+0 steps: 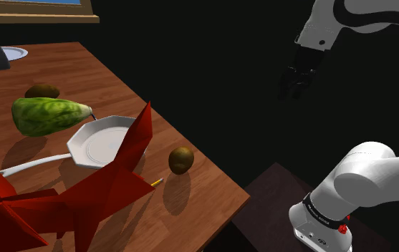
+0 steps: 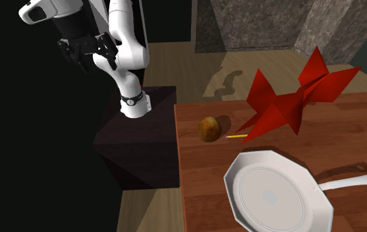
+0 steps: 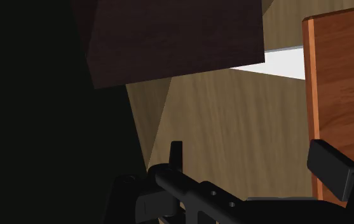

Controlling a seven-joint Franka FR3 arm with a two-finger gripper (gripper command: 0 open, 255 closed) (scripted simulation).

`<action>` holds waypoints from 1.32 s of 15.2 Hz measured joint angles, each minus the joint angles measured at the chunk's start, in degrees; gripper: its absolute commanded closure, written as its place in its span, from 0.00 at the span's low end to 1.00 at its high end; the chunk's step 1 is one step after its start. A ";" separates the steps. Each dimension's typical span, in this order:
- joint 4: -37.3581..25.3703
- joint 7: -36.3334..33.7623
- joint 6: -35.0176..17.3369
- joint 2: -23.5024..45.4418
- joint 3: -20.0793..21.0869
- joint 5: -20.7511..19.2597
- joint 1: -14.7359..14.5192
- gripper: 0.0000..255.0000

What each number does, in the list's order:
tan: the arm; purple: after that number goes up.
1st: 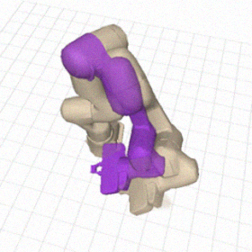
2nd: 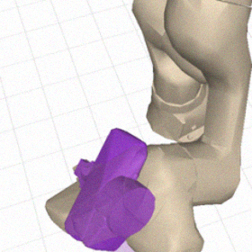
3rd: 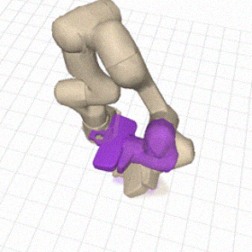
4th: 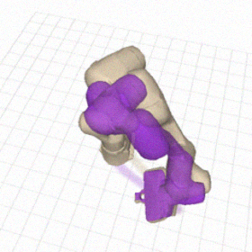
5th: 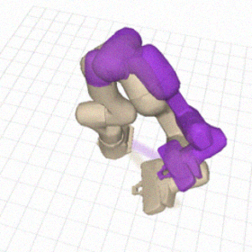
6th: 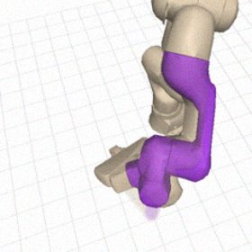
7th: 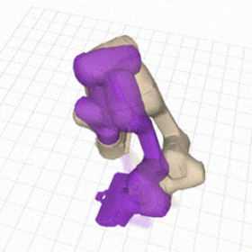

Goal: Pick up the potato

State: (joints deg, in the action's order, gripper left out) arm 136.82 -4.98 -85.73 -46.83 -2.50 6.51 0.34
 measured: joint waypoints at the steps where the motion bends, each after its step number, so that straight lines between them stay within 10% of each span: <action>1: 0.00 0.00 0.00 0.00 0.00 0.00 0.00 0.00; 20: -6.72 -35.62 -13.29 17.59 29.40 10.66 -2.17 0.00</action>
State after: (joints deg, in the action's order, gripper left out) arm 130.10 -40.60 -99.02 -29.24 26.89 17.18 -1.82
